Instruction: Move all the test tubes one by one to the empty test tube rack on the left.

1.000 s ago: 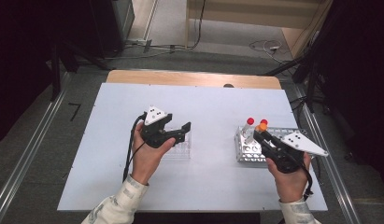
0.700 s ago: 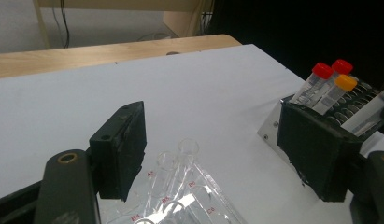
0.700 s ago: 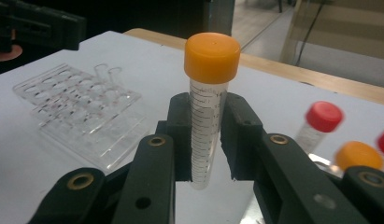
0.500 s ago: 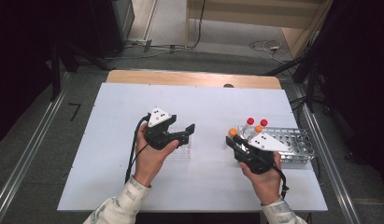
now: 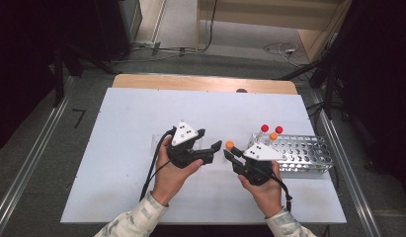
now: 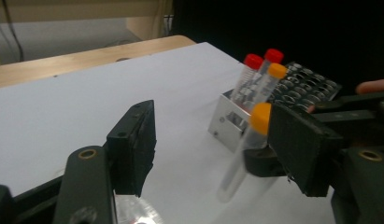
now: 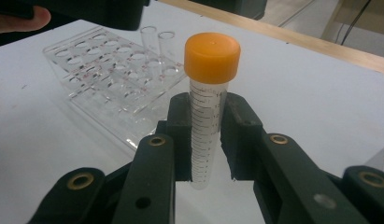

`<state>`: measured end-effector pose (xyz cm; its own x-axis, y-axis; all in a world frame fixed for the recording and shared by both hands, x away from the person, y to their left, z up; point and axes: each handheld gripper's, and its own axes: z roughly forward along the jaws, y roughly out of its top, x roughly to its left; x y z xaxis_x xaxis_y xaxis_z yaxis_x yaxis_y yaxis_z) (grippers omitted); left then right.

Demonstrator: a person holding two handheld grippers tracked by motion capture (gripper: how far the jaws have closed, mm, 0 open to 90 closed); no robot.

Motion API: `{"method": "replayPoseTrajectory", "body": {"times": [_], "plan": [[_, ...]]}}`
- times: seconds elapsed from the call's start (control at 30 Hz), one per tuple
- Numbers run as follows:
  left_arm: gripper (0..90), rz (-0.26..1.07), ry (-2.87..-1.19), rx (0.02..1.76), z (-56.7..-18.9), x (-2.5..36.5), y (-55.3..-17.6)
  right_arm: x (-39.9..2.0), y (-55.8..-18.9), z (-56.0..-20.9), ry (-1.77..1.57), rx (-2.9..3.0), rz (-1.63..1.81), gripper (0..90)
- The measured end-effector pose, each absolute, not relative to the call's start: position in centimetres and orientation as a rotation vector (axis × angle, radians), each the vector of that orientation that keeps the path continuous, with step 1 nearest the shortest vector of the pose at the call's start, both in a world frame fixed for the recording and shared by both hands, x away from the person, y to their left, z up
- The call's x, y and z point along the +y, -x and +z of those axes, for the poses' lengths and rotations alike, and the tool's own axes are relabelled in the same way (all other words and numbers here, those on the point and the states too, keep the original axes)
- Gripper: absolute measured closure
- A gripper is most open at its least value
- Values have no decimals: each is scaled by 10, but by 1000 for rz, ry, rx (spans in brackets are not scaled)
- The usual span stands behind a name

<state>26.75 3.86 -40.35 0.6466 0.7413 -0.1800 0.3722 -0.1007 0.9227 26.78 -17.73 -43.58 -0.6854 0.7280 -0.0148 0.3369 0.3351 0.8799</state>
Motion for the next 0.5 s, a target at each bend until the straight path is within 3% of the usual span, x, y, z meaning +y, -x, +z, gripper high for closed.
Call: {"method": "replayPoseTrajectory", "body": {"times": [0.2,0.5], "plan": [[492,384,-1743,866,-407,29,-264,-168,-265,-436,-911,2218,1312,717],[616,393,-1757,833,-409,26,-262,-162,-260,-433,-884,2228,1332,717]]}}
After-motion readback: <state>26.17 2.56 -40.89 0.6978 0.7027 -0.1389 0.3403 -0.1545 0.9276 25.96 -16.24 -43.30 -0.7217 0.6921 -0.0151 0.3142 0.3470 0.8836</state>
